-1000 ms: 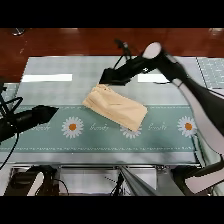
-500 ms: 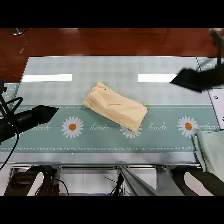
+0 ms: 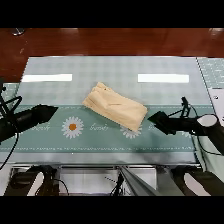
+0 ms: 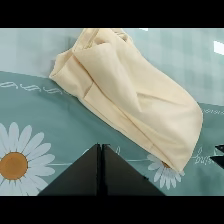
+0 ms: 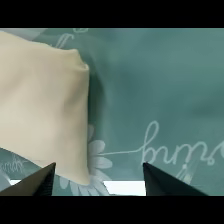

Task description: Fold the shirts.

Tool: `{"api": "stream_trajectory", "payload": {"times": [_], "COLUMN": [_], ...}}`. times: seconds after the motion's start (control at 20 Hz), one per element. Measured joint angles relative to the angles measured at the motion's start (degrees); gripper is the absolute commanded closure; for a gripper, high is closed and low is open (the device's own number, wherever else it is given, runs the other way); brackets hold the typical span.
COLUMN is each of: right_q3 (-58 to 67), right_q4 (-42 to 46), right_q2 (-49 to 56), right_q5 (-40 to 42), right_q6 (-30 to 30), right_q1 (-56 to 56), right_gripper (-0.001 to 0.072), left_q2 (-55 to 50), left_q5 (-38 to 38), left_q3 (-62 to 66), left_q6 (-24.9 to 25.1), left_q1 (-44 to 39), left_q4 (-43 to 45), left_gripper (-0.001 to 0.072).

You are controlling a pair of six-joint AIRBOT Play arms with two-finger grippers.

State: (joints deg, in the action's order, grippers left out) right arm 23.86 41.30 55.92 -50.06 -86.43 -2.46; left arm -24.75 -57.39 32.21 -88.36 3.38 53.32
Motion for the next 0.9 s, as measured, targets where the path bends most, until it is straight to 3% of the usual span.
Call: {"api": "stream_trajectory", "payload": {"times": [0.3,0.35,0.45,0.7,0.9], "right_q3": [10.12,11.89,15.69,29.79,48.06], "right_q4": [-8.28,-8.68,-8.11,-4.22,4.63], "right_q2": [18.95,20.87,24.22,27.54,26.12], "right_q5": [-5.4,-5.64,-5.14,-8.35,-15.45], "right_q6": [9.38,9.99,10.86,11.8,7.69], "right_q1": [4.59,5.68,7.74,10.21,10.56], "right_gripper": [0.0101,0.0168,0.0687,0.069,0.069], "left_q2": [0.02,0.0,0.0,0.0,0.0], "left_q5": [0.17,0.17,0.2,0.22,0.22], "left_q3": [-0.02,-0.02,-0.02,-0.02,0.0], "left_q6": [0.0,0.0,0.0,-0.02,0.0], "left_q1": [0.0,0.0,0.0,0.0,0.0], "left_q4": [0.0,0.02,0.0,0.02,0.02], "left_gripper": [0.0679,0.0679,0.0679,0.0679,0.0679]}}
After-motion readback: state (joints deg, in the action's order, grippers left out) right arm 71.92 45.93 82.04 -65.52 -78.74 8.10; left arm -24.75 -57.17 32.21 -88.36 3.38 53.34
